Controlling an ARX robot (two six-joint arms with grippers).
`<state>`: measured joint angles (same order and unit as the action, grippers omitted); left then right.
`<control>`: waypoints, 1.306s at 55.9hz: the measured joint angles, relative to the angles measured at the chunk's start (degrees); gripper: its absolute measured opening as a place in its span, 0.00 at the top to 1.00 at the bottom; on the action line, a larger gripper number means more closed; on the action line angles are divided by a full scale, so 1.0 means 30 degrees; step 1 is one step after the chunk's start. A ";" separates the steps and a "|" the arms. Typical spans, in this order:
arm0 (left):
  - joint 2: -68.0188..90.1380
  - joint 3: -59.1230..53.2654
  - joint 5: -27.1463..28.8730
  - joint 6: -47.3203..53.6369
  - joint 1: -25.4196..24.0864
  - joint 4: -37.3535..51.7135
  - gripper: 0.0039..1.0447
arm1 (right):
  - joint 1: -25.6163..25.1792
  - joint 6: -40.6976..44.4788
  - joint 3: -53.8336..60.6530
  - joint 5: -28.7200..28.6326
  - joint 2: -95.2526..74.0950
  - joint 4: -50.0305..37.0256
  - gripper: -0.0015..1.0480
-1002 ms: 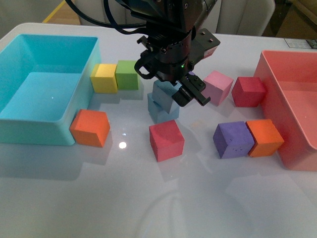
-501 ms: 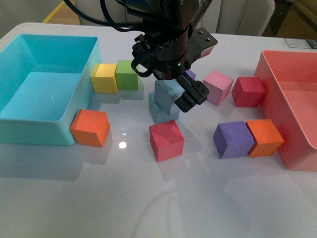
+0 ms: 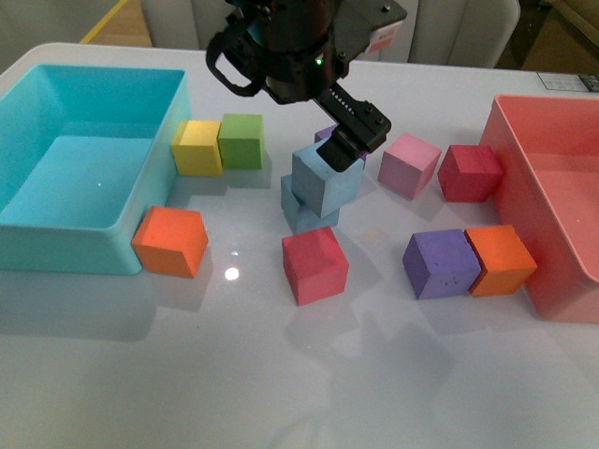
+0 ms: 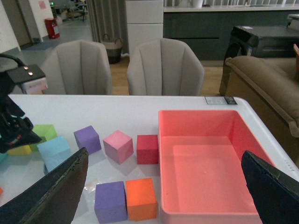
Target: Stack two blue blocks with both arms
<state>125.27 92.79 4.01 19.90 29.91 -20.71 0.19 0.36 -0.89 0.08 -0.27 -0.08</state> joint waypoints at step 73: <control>-2.5682 -2.8924 -0.0831 -0.6586 -0.8990 2.0808 0.99 | 0.0000 0.0000 0.0000 -0.0029 0.0000 0.0007 0.09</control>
<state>48.23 6.02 1.52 0.14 2.94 41.71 0.19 0.36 -0.89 -0.01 -0.27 -0.05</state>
